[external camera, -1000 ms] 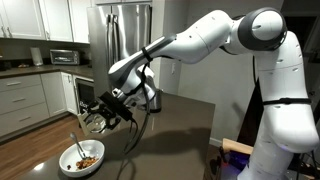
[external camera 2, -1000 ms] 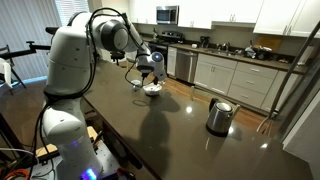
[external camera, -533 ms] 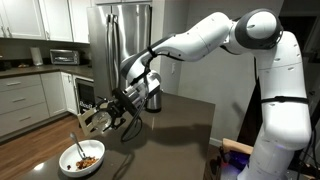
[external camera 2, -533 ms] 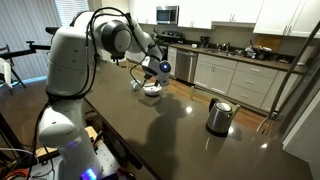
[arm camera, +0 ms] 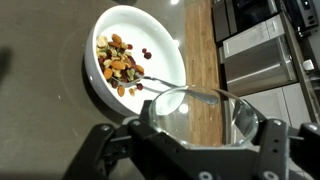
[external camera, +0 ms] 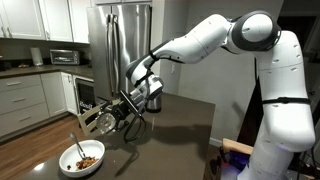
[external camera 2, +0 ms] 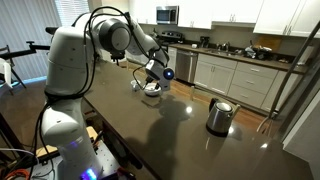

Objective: Move the objects from the two cups into the bowl

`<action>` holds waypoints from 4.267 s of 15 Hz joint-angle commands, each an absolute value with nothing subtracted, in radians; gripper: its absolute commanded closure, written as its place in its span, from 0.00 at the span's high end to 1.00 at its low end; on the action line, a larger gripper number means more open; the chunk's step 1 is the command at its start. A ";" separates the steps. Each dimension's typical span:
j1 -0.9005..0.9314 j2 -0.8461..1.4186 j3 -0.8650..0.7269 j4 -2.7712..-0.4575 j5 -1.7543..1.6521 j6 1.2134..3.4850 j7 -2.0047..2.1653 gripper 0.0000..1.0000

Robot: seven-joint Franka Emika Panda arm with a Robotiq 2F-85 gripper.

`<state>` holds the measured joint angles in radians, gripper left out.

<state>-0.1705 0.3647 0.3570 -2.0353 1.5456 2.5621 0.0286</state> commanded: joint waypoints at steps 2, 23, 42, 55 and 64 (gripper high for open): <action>-0.067 0.350 0.245 -2.033 1.569 2.528 0.031 0.82; -0.060 0.444 -0.008 -2.096 1.890 2.139 0.209 0.57; -0.058 0.539 -0.049 -2.103 2.022 2.126 0.244 0.57; -0.057 0.529 -0.063 -2.108 2.020 2.151 0.259 0.92; -0.036 0.493 -0.071 -2.116 2.002 2.242 0.274 1.00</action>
<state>-0.0484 0.5403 -0.0709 -2.0933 1.9989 2.1834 0.2467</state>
